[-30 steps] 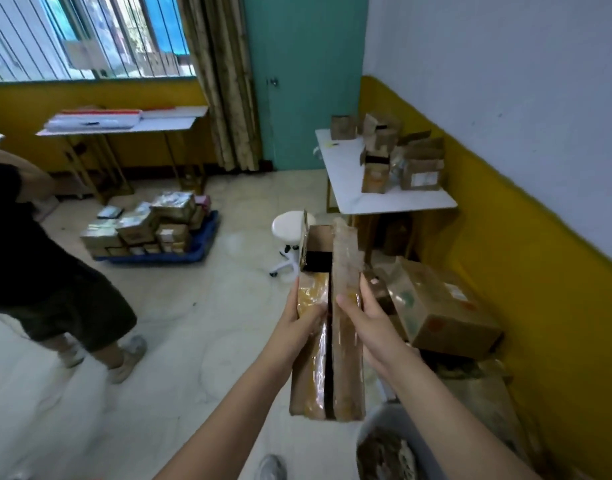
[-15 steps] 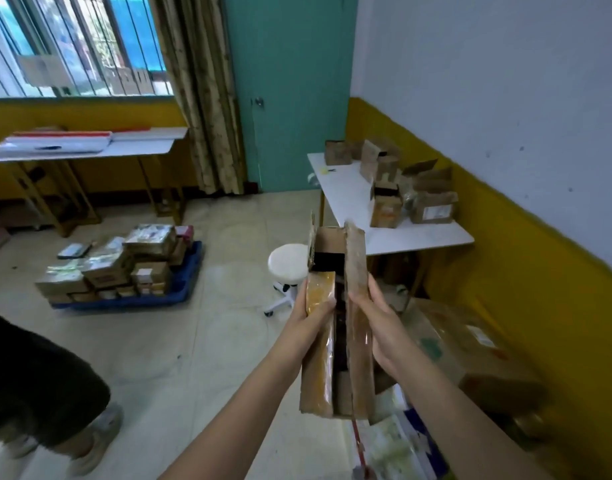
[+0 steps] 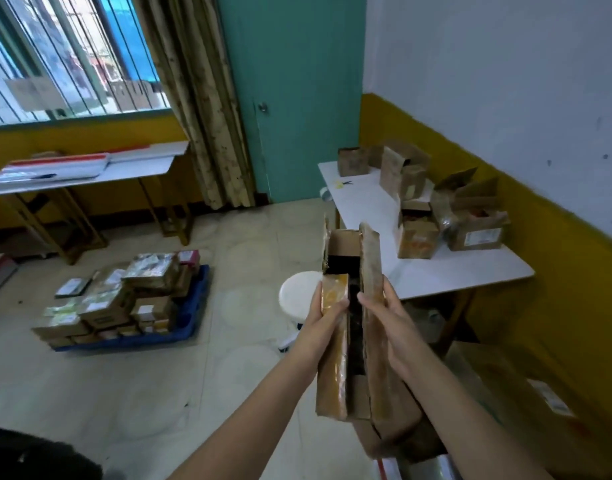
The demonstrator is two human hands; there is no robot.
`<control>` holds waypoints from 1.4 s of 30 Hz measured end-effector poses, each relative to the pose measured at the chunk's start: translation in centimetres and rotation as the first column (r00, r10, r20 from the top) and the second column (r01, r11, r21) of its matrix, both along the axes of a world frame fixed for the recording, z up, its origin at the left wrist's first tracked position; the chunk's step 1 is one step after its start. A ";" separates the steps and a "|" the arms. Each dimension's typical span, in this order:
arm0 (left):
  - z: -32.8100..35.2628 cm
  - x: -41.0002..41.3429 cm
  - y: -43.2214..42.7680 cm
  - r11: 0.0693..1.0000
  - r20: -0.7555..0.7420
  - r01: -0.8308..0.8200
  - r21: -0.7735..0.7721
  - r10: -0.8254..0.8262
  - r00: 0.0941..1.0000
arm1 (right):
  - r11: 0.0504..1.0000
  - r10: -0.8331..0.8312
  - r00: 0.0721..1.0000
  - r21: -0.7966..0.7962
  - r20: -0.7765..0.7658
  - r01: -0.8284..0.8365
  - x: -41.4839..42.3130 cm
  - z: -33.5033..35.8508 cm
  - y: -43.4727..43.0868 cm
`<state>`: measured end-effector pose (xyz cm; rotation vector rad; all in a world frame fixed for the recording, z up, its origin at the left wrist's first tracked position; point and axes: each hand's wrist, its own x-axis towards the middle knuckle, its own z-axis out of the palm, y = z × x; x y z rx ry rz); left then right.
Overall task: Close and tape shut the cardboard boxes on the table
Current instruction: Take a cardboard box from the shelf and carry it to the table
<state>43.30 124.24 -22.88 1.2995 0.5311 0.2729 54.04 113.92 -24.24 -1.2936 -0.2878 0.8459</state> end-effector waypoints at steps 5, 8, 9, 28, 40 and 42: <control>0.8 5.3 5.8 1.000 0.003 -0.016 -0.011 0.016 1.000 | 1.000 0.004 1.000 0.031 0.019 -0.004 5.6 0.2 6.0; 1.2 7.6 9.3 0.999 0.009 -0.017 -0.035 0.017 1.000 | 1.000 0.010 1.000 0.013 0.019 -0.010 7.9 0.1 9.7; 1.3 8.3 10.5 0.999 0.010 -0.014 -0.035 0.015 1.000 | 1.000 0.011 1.000 0.010 0.014 -0.011 8.6 0.0 11.0; 0.6 19.3 44.3 0.992 0.028 0.122 -0.018 -0.122 0.992 | 0.987 -0.161 0.987 0.033 0.025 0.160 17.6 2.0 42.7; -0.4 29.0 60.0 0.974 0.007 0.224 -0.046 -0.223 0.975 | 0.981 -0.178 0.984 0.079 0.001 0.177 26.0 1.5 57.0; -0.7 31.7 62.3 0.968 0.008 0.251 -0.022 -0.251 0.968 | 0.976 -0.197 0.980 0.100 0.010 0.195 28.5 0.9 59.0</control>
